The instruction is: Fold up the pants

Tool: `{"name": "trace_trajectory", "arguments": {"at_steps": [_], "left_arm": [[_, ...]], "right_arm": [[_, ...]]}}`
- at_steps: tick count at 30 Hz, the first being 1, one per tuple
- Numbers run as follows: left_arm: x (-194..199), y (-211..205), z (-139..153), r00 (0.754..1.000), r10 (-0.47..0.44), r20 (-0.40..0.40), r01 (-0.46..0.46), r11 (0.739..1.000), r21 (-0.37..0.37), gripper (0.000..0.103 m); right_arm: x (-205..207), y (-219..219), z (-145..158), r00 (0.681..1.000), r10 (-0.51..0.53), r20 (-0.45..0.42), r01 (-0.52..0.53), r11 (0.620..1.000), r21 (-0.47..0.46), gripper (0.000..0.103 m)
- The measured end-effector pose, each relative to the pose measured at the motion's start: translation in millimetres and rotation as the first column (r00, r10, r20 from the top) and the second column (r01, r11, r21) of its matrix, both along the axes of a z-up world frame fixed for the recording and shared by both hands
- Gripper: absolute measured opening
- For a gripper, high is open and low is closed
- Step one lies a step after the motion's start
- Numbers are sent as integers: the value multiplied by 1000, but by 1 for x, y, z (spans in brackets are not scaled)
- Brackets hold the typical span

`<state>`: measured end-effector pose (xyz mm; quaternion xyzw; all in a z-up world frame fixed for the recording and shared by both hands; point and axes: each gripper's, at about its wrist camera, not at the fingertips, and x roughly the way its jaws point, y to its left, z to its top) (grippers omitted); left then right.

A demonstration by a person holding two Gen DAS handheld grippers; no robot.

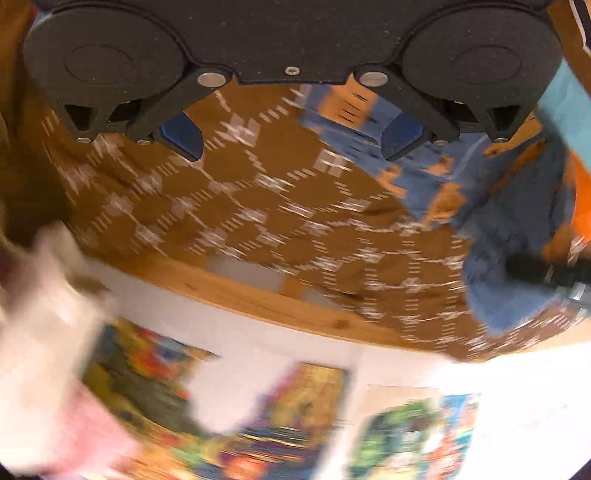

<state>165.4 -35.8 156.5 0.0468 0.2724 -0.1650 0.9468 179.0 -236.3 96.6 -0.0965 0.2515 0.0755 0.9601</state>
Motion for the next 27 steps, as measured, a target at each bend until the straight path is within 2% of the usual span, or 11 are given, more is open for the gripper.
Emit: {"name": "trace_trajectory", "arguments": {"at_steps": [3,4,5,7,10,15,17,20,23,27], "left_arm": [[5,-37,-23,997,-61,-50,63,996,56,23],[8,-46,-33,994,-81,-70,86,994,73,28],[11,-54,-43,991,-98,-89,105,991,82,41],[9,-64,-60,988,-108,-110,120,987,103,61],[-1,-64,-74,989,-108,-105,123,982,140,69],[-27,-51,-90,981,-167,-102,186,958,219,70],[-31,-49,-94,979,-185,-90,202,946,253,70],[-36,-50,-96,971,-227,-76,239,927,288,70],[-35,-56,-100,963,-254,-94,271,910,313,70],[-32,-56,-104,958,-266,-110,287,905,313,69]], "right_arm": [[-1,-26,-5,996,-82,-21,83,995,56,102],[0,-33,-8,995,-100,-25,102,993,61,102],[2,-41,-12,992,-123,-33,125,990,65,102],[4,-53,-20,987,-156,-45,160,983,92,102],[5,-66,-35,983,-160,-91,175,967,184,102],[4,-62,-52,989,-48,-139,94,933,347,100],[8,-55,-58,988,23,-150,43,905,424,95],[17,-42,-63,982,101,-160,-11,874,485,88],[26,-31,-71,972,136,-191,-12,841,541,81],[28,-23,-78,964,154,-217,-1,819,575,73]]}}
